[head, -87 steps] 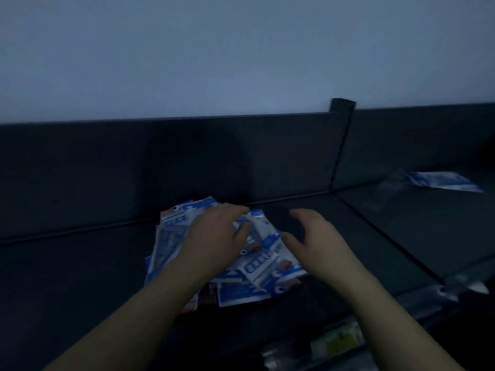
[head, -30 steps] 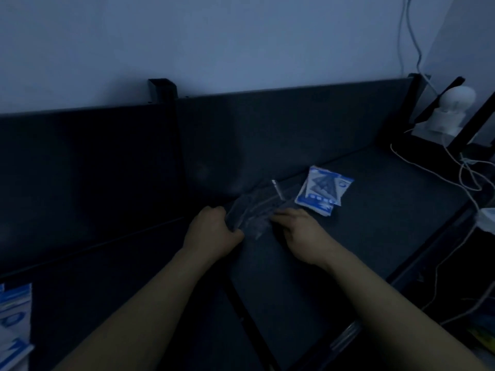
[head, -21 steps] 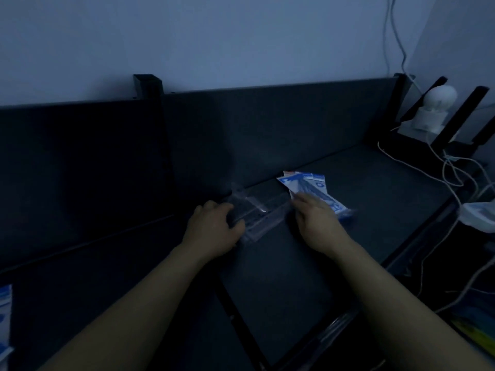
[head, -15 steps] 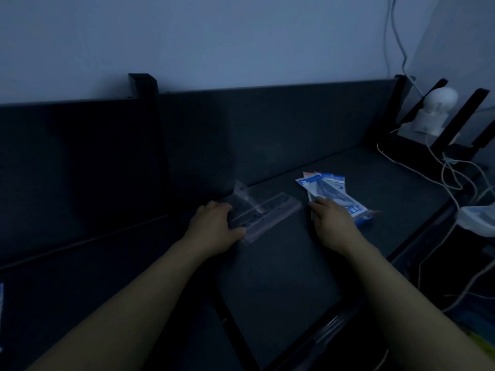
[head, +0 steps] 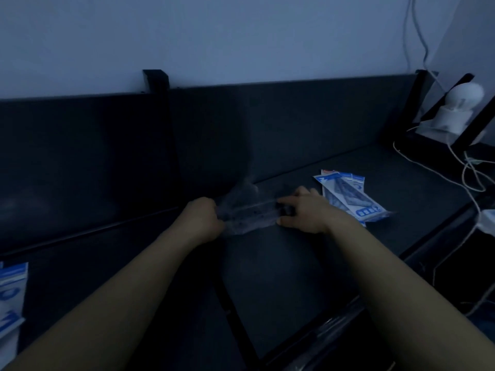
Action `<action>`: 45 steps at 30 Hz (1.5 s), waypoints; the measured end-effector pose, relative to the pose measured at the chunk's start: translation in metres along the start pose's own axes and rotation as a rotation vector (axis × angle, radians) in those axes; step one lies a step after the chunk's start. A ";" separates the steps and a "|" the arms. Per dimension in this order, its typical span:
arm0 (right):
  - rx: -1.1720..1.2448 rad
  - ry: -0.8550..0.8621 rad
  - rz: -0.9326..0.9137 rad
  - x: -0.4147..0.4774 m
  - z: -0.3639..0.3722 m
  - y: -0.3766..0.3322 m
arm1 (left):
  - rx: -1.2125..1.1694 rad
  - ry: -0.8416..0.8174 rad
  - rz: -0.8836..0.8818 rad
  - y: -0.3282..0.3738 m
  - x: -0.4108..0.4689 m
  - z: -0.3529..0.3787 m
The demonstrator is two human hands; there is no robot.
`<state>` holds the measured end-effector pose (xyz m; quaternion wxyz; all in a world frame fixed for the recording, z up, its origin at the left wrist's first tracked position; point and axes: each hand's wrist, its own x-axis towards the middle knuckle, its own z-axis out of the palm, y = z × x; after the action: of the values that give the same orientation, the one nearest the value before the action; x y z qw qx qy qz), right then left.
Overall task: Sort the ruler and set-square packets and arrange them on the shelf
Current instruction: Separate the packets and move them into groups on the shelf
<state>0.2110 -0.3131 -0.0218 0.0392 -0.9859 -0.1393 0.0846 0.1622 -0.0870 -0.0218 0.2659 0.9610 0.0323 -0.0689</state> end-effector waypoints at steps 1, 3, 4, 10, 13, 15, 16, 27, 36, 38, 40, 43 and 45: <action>0.004 -0.005 0.018 -0.002 -0.002 -0.002 | -0.004 0.004 -0.003 -0.004 -0.002 0.000; 0.005 0.009 0.007 -0.005 -0.004 -0.007 | 0.000 0.015 0.021 -0.009 -0.007 0.001; 0.008 0.010 -0.011 -0.006 -0.005 -0.009 | -0.003 0.028 0.030 -0.010 -0.010 0.002; 0.136 0.024 0.050 -0.018 -0.006 -0.019 | -0.254 0.107 -0.048 -0.020 -0.014 -0.002; 0.211 -0.011 0.088 -0.030 -0.008 -0.022 | -0.357 0.106 -0.070 -0.022 -0.020 0.001; 0.299 -0.043 0.132 -0.037 -0.007 -0.023 | -0.318 0.125 -0.042 -0.020 -0.024 0.006; 0.338 -0.059 0.164 -0.040 -0.007 -0.025 | -0.303 0.135 -0.024 -0.018 -0.027 0.008; 0.702 0.140 0.184 -0.059 0.013 -0.044 | -0.452 0.194 -0.092 -0.017 -0.046 0.013; 1.089 0.278 -0.018 -0.071 0.007 -0.118 | -0.900 0.255 -0.202 -0.036 -0.098 -0.004; 1.093 0.250 -0.116 -0.073 0.007 -0.140 | -0.939 0.299 -0.228 -0.044 -0.114 -0.010; 1.131 0.198 -0.195 -0.077 0.011 -0.164 | -0.917 0.378 -0.231 -0.058 -0.132 -0.014; 1.193 0.112 -0.301 -0.089 0.018 -0.204 | -0.901 0.532 -0.263 -0.080 -0.165 -0.021; 1.208 0.067 -0.364 -0.101 0.024 -0.231 | -0.911 0.596 -0.297 -0.095 -0.190 -0.026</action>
<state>0.0491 -0.1187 -0.0067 0.6069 -0.7526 -0.2310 0.1095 -0.0323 0.0032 -0.0197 0.6209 0.7120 0.2676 0.1896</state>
